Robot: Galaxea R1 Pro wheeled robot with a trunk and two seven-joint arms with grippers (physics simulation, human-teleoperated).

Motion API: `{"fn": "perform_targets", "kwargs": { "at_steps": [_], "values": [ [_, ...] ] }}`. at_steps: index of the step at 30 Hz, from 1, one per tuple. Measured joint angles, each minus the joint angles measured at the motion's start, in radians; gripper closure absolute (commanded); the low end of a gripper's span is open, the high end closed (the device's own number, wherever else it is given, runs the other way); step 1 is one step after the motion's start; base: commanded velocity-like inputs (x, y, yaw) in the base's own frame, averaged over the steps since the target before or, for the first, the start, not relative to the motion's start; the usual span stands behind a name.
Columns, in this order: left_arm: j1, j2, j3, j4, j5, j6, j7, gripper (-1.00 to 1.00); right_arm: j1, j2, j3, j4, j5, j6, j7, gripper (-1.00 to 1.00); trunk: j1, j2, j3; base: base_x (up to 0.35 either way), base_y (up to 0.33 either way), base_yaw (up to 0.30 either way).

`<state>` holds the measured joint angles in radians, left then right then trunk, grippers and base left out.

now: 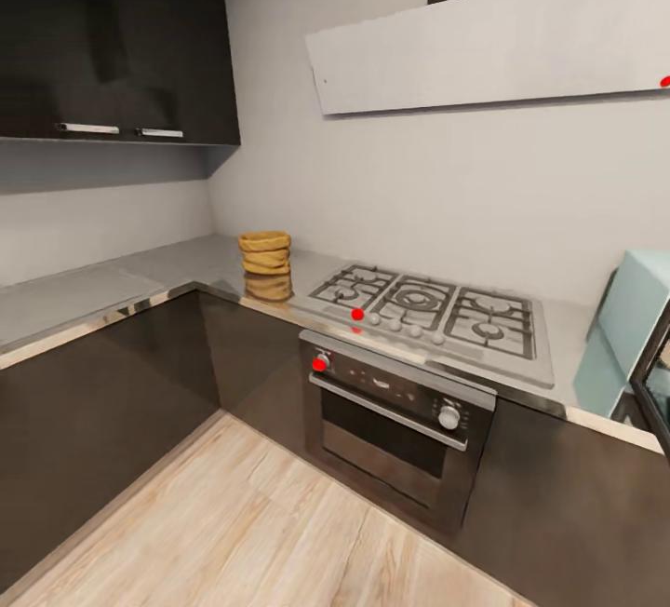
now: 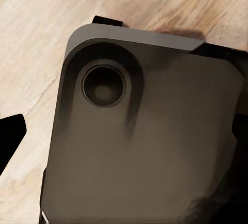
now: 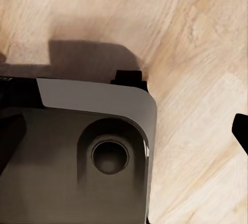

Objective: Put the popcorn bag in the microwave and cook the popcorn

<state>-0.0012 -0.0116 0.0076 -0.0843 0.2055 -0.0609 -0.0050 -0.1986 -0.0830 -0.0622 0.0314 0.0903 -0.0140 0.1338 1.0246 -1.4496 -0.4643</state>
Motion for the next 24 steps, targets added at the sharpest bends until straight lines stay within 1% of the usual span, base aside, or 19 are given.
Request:
{"fn": "perform_targets", "kwargs": {
  "at_steps": [5,13,24],
  "values": [
    [0.0,0.009,-0.001,0.001,0.0,0.012,-0.005,-1.0,0.0,-0.001,0.002,0.0,0.0,-0.004,0.001,-1.0,0.0,0.0,0.0,0.286,0.227,0.0],
    [0.0,0.01,-0.001,0.002,0.001,0.014,-0.005,-1.0,0.0,0.001,0.004,0.0,0.001,-0.004,0.0,-1.0,0.0,0.0,0.0,0.296,0.198,0.0],
    [0.0,0.013,-0.001,0.002,0.0,0.017,-0.005,-1.0,0.0,-0.008,0.004,0.0,0.001,-0.003,0.001,-1.0,0.0,0.0,0.0,0.297,0.195,0.0]
  ]
}}
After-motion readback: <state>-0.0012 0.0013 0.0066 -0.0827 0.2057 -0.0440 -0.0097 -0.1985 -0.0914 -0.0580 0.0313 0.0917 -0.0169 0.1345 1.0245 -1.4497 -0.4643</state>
